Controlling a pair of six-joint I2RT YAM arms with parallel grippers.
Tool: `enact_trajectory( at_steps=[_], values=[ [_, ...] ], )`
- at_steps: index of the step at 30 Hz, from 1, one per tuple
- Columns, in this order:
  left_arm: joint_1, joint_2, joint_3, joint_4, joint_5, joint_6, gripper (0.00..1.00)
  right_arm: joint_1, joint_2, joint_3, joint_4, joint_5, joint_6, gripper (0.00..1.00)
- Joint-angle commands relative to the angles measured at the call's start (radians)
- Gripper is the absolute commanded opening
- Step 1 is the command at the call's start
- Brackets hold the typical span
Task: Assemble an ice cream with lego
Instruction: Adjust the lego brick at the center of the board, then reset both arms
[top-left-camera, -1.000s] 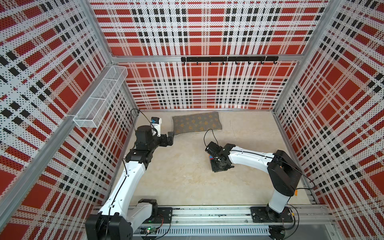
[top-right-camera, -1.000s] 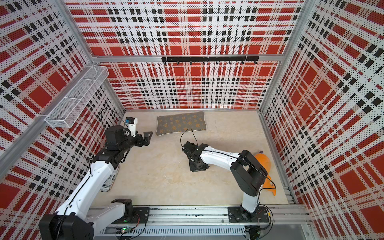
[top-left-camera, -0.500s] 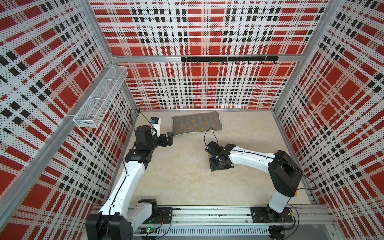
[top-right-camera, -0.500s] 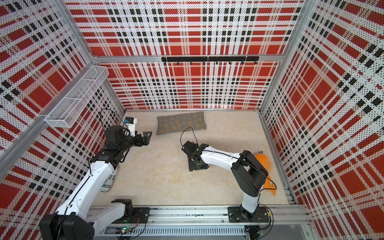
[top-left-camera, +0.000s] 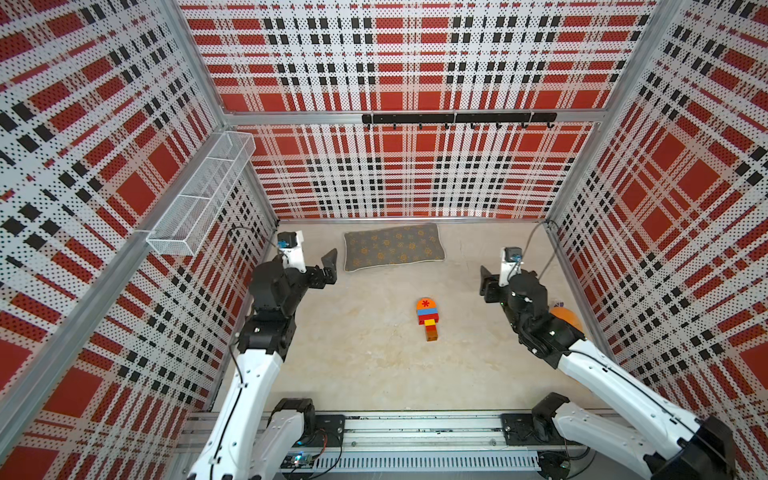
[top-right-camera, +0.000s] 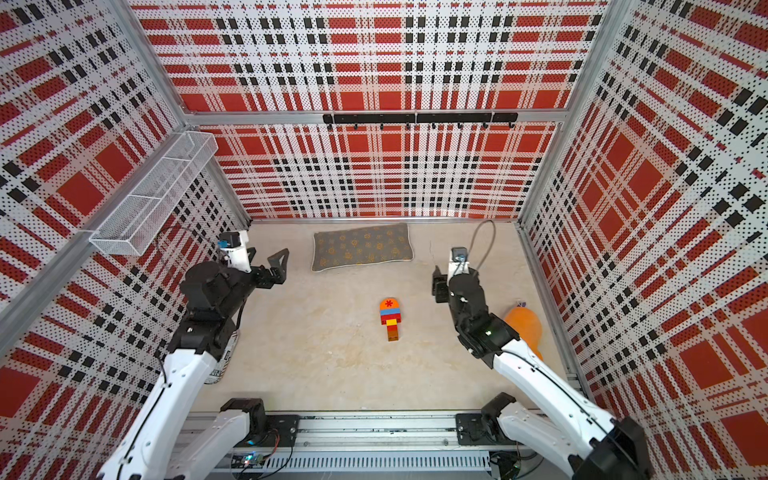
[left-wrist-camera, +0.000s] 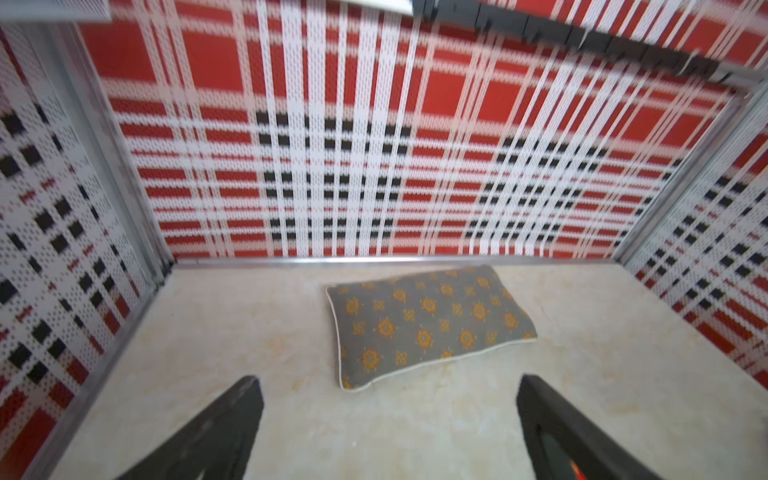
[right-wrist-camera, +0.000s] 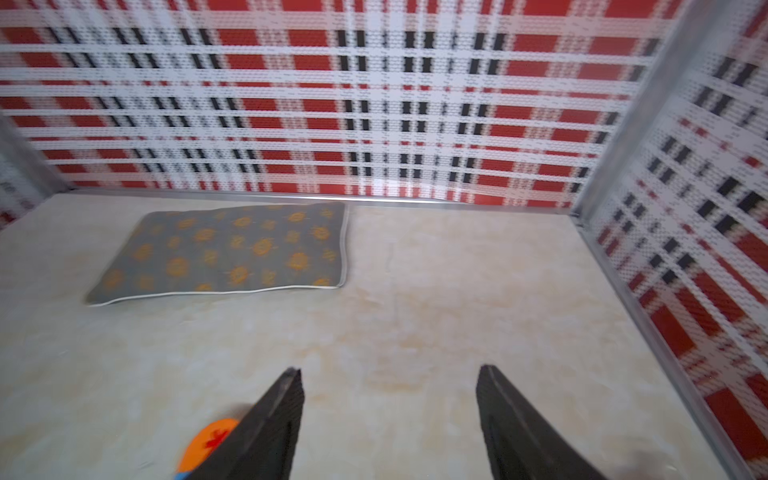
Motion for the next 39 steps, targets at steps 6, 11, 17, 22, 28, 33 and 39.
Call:
enact_trajectory(
  at_steps=[6, 11, 17, 22, 28, 33, 39],
  values=[
    [0.005, -0.156, -0.601, 0.873, -0.464, -0.028, 0.99, -0.229, 0.289, -0.302, 0.699, -0.215, -0.162, 0.7],
    [0.008, 0.112, -0.739, 1.103, -0.557, 0.052, 0.99, -0.301, 0.43, -0.344, 0.997, -0.285, -0.175, 0.69],
    [0.04, 0.685, -0.745, 1.654, -0.401, 0.03, 0.99, -0.435, 0.571, -0.314, 1.041, -0.511, -0.089, 0.69],
    [0.052, 0.737, -0.504, 1.201, -0.35, 0.028, 0.99, -0.43, 0.579, -0.308, 1.047, -0.52, -0.1, 0.88],
    [0.007, 0.79, -0.508, 1.325, -0.382, 0.072, 0.99, -0.411, 0.569, -0.295, 0.997, -0.471, -0.108, 1.0],
    [-0.006, 0.791, -0.503, 1.317, -0.396, 0.083, 0.99, -0.409, 0.569, -0.297, 1.002, -0.469, -0.109, 1.0],
    [0.007, 0.796, -0.493, 1.304, -0.369, 0.077, 0.99, -0.409, 0.569, -0.296, 1.003, -0.469, -0.108, 1.0]
  ],
)
